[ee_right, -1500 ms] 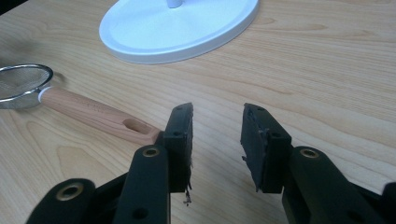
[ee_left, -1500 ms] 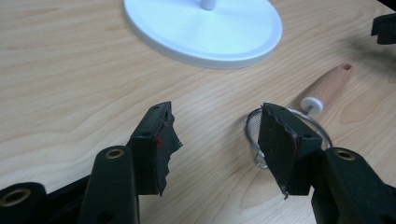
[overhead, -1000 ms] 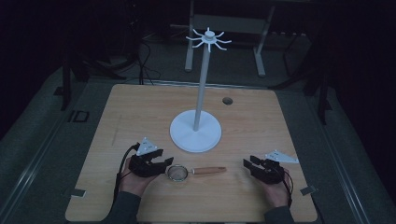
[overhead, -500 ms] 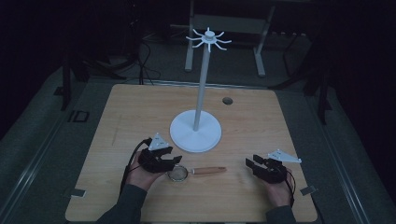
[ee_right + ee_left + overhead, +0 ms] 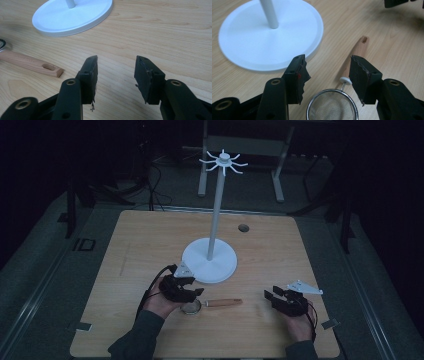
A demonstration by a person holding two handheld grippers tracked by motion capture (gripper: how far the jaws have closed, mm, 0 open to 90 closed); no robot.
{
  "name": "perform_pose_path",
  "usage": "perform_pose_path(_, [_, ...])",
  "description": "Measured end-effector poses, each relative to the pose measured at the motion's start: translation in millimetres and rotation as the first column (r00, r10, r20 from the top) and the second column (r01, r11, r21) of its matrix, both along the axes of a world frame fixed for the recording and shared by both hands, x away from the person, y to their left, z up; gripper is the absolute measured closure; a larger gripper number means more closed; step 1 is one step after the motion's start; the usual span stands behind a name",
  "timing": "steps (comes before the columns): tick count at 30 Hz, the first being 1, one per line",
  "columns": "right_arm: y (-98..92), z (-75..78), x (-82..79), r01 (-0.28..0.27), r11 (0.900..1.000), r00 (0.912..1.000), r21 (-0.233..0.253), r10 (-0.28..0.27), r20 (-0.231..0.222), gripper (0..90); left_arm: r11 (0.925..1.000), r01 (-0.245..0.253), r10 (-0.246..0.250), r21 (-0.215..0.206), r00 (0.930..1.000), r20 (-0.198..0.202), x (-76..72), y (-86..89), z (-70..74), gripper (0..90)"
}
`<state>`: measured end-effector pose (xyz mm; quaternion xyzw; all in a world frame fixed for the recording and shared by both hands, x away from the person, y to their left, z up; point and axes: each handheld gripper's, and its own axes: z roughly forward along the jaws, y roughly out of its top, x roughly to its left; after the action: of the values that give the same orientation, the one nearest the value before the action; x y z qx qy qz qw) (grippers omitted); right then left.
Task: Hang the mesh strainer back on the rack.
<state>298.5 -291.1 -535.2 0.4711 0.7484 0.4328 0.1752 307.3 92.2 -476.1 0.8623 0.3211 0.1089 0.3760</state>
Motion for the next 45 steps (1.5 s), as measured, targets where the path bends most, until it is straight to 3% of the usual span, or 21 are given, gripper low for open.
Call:
perform_pose_path(7, [1.8, -0.8, 0.2, -0.004, 1.000, 1.0000, -0.011, 0.004, -0.004, 52.8, 0.9961, 0.063, -0.062, 0.062, 0.9977, -0.026, 7.9, -13.8, 1.1, 47.6])
perform_pose_path(13, [3.1, -1.4, 0.2, -0.008, 1.000, 1.0000, -0.020, 0.008, -0.004, 52.2, 0.9870, 0.117, -0.112, 0.110, 0.9922, -0.056, 14.1, -25.1, -1.6, 48.1])
perform_pose_path(20, [4.2, -1.8, -0.1, -0.013, 1.000, 0.9999, -0.022, 0.013, -0.008, 52.0, 0.9634, 0.190, -0.171, 0.189, 0.9788, -0.113, 19.1, -41.7, -9.9, 50.0])
perform_pose_path(31, [4.3, -2.1, 0.0, -0.017, 1.000, 0.9998, -0.023, 0.017, -0.010, 51.8, 0.9359, 0.240, -0.199, 0.258, 0.9645, -0.173, 26.1, -61.2, -18.7, 53.1])
perform_pose_path(40, [4.8, -2.7, 0.1, -0.020, 0.999, 0.9997, -0.025, 0.020, -0.012, 51.7, 0.8957, 0.300, -0.224, 0.329, 0.9424, -0.248, 28.8, -74.0, -32.7, 54.3])
perform_pose_path(45, [5.0, -3.1, 0.3, -0.019, 1.000, 0.9997, -0.025, 0.019, -0.016, 51.6, 0.8811, 0.322, -0.227, 0.347, 0.9310, -0.286, 30.2, -77.6, -39.1, 56.6])
